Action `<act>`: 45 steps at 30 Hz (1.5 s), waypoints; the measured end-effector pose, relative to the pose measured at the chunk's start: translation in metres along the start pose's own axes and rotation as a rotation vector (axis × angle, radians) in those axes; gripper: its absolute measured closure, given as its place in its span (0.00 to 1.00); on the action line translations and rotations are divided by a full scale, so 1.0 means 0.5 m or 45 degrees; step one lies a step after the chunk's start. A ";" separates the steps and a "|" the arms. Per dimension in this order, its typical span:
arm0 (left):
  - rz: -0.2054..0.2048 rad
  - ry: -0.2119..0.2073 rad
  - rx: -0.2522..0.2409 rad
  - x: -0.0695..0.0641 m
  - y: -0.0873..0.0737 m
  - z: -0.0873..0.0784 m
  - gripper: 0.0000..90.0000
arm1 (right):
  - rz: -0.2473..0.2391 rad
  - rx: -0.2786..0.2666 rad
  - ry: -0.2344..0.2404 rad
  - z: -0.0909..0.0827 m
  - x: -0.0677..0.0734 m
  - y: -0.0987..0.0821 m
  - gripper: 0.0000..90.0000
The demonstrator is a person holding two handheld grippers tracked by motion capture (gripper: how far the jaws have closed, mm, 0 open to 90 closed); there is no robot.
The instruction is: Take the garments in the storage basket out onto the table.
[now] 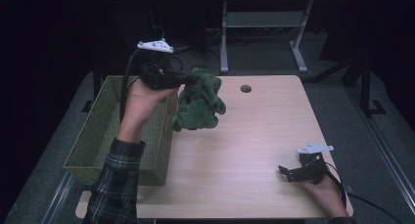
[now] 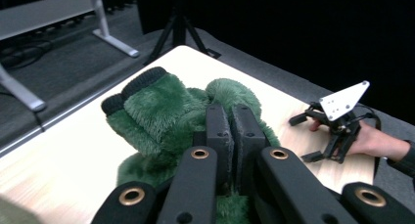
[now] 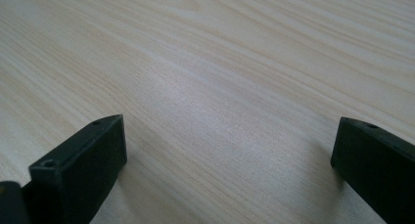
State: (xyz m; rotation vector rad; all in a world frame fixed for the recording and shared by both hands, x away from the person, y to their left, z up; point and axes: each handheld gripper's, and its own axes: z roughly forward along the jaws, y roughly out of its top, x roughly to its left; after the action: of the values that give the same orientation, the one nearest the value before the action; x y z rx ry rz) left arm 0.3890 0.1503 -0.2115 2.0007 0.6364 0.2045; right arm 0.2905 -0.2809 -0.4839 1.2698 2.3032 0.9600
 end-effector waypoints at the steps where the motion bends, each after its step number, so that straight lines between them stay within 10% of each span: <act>1: 0.000 -0.009 0.000 -0.003 0.000 0.008 0.97 | 0.001 0.000 0.000 0.000 0.000 0.000 0.00; 29: -0.026 -0.289 0.070 -0.102 -0.055 0.232 0.97 | 0.010 0.004 0.002 -0.001 0.001 0.000 0.00; 45: -0.061 -0.334 0.235 -0.106 -0.170 0.366 0.97 | 0.007 0.003 0.004 0.000 0.001 0.000 0.00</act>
State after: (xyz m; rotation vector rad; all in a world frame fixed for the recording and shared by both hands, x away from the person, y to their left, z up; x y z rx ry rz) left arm 0.3869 0.0140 -0.3696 2.1389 0.5492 -0.1498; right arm 0.2900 -0.2804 -0.4838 1.2774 2.3049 0.9620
